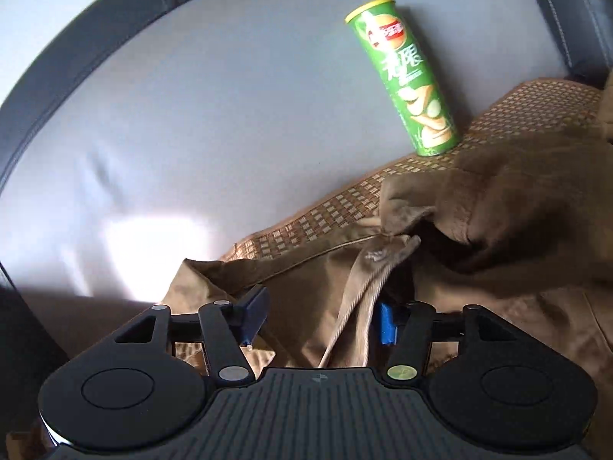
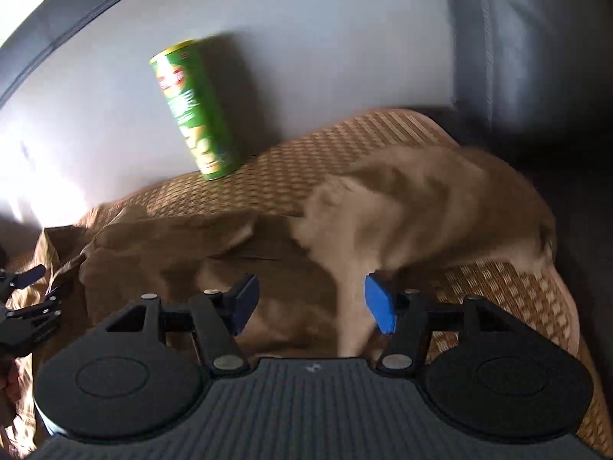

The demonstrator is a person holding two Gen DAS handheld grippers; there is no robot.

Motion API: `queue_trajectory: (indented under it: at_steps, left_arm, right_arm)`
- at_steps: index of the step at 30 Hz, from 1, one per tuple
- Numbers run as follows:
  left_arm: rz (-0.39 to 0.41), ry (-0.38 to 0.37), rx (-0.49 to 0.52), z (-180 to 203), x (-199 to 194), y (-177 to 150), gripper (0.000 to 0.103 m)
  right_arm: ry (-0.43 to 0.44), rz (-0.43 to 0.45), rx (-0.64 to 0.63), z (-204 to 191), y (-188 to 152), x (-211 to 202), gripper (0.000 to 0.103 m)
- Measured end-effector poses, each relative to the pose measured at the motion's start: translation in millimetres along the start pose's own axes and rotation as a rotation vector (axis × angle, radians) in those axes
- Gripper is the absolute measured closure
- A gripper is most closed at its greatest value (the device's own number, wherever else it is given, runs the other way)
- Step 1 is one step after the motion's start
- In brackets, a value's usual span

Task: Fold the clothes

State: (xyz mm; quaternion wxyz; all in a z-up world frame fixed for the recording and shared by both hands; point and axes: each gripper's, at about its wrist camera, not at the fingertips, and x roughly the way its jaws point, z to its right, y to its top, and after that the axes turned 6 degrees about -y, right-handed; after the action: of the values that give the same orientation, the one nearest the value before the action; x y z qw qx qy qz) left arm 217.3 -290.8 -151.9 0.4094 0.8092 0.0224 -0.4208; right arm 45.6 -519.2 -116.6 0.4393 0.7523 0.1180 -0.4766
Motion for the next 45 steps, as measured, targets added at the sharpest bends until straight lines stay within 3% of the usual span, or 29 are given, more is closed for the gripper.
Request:
queue_trajectory:
  at_steps: [4, 7, 12, 15, 16, 17, 21, 24, 25, 26, 27, 29, 30, 32, 35, 38, 41, 43, 45]
  left_arm:
    - [0.009, -0.018, -0.078, -5, 8, 3, 0.033]
    - [-0.008, -0.041, -0.089, -6, 15, 1, 0.052]
    - [-0.026, -0.08, -0.122, -9, 19, -2, 0.073]
    - [-0.038, -0.09, -0.118, -8, 19, -2, 0.093]
    - [-0.031, -0.078, -0.127, -9, 18, -2, 0.094]
    - [-0.023, -0.064, -0.137, -10, 15, -3, 0.095]
    - [-0.031, -0.05, -0.281, -27, 19, -8, 0.094]
    - [-0.105, -0.036, -0.363, -33, 31, -12, 0.087]
    - [-0.133, -0.019, -0.375, -33, 34, -14, 0.077]
    - [-0.147, 0.0, -0.367, -33, 34, -16, 0.065]
    - [-0.151, 0.017, -0.354, -34, 31, -18, 0.061]
    - [-0.134, -0.02, -0.375, -47, 20, -24, 0.05]
    - [-0.125, -0.039, -0.386, -54, 14, -27, 0.05]
    - [-0.094, -0.094, -0.43, -69, 1, -31, 0.048]
    - [-0.074, -0.089, -0.432, -78, -8, -35, 0.045]
    - [-0.09, -0.111, -0.418, -80, -8, -40, 0.045]
    - [-0.084, -0.141, -0.381, -73, -10, -48, 0.044]
    - [-0.089, -0.15, -0.36, -72, -6, -52, 0.043]
    - [-0.082, -0.159, -0.35, -73, -2, -58, 0.043]
  right_arm:
    - [0.013, -0.015, 0.06, 14, -4, 1, 0.037]
    - [0.078, 0.04, 0.065, 20, -13, -17, 0.036]
    - [0.004, -0.006, 0.127, 34, -19, 3, 0.034]
    - [-0.053, -0.005, 0.084, 27, -14, 27, 0.037]
    - [-0.072, -0.004, 0.066, 24, -12, 36, 0.092]
    - [-0.071, 0.026, 0.057, 22, -12, 34, 0.098]
    - [-0.024, 0.177, 0.09, 40, -23, -4, 0.1]
    - [-0.054, 0.103, 0.188, 74, -41, 8, 0.099]
    - [-0.089, 0.038, 0.215, 83, -47, 23, 0.098]
    - [-0.101, 0.0, 0.243, 89, -53, 31, 0.093]
    - [-0.102, -0.023, 0.272, 94, -58, 36, 0.091]
    - [-0.113, -0.054, 0.309, 101, -64, 32, 0.077]
    - [-0.127, -0.054, 0.304, 100, -63, 18, 0.063]
    - [-0.137, 0.023, 0.261, 96, -66, -24, 0.062]
    - [-0.026, 0.141, 0.106, 64, -63, -81, 0.061]
    - [0.239, 0.103, 0.031, 11, -32, -90, 0.051]
    - [0.396, 0.042, -0.034, -67, -2, -57, 0.048]
    - [0.443, -0.024, -0.046, -114, 8, -19, 0.048]
    - [0.461, -0.115, 0.019, -153, 23, 29, 0.048]
